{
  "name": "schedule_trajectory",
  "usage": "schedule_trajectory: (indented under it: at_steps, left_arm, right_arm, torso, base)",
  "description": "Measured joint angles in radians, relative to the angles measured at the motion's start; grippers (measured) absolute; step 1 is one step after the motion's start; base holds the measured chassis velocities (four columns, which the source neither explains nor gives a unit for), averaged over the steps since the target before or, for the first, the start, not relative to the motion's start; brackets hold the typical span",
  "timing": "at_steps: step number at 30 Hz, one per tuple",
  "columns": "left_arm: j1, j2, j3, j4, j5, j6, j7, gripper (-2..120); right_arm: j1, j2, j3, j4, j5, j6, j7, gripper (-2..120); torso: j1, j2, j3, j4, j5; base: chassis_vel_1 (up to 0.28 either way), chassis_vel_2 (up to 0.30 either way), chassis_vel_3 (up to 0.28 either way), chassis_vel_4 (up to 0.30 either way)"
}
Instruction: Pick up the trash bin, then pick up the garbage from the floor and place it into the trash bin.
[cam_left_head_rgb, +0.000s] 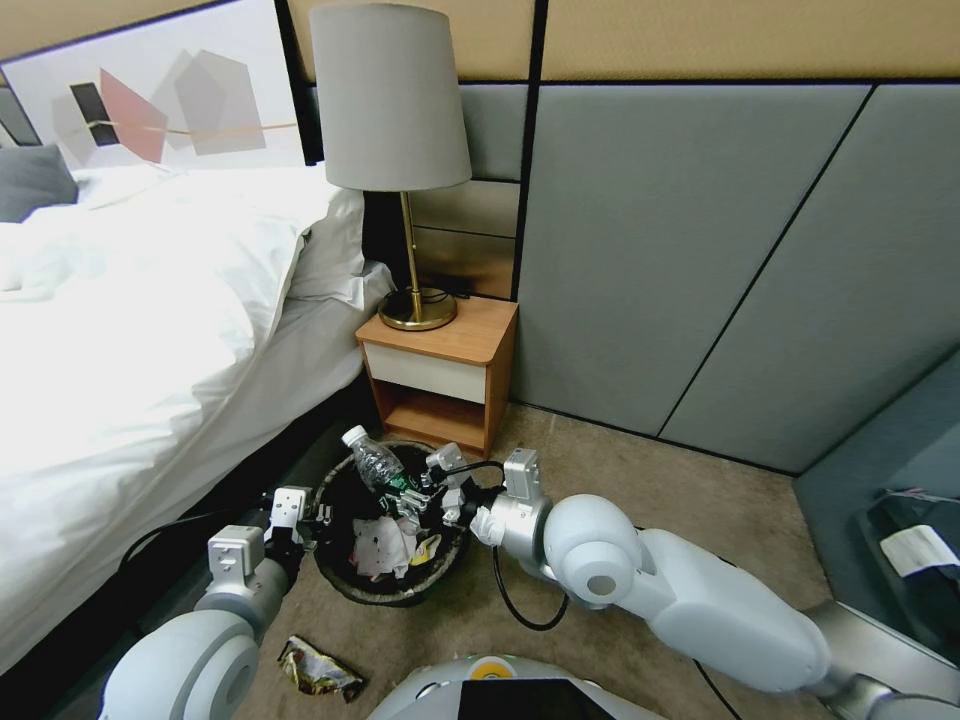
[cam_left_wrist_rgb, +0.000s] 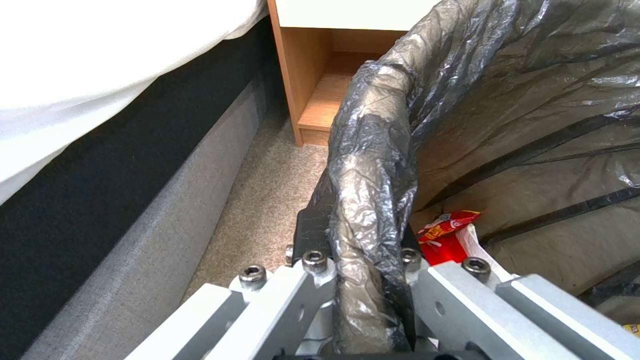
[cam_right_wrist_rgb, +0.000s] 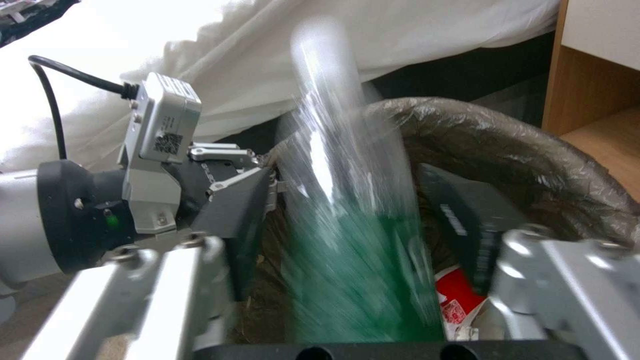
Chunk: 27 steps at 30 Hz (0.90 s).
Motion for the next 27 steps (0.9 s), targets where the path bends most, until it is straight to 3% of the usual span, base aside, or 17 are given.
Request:
schedule_trajectory:
  at_steps: [10,27]
  left_arm:
    - [0.001,-0.005,0.001,0.000,0.001,0.007,0.000,1]
    - [0.004,-0.007,0.002,0.000,0.004,0.012,0.002,1]
  right_arm:
    - [0.028,0.002,0.032,0.036,0.045,0.011,0.044,99]
    - [0.038,-0.060,0.205,0.158,0.140,0.025,0.056,100]
  torso:
    - [0.000,0.000,0.000,0.0000,0.0001]
    - [0.000,0.000,0.000,0.0000,0.0001]
  base:
    - [0.000,0.000,0.000,0.000]
    - [0.000,0.000,0.000,0.000]
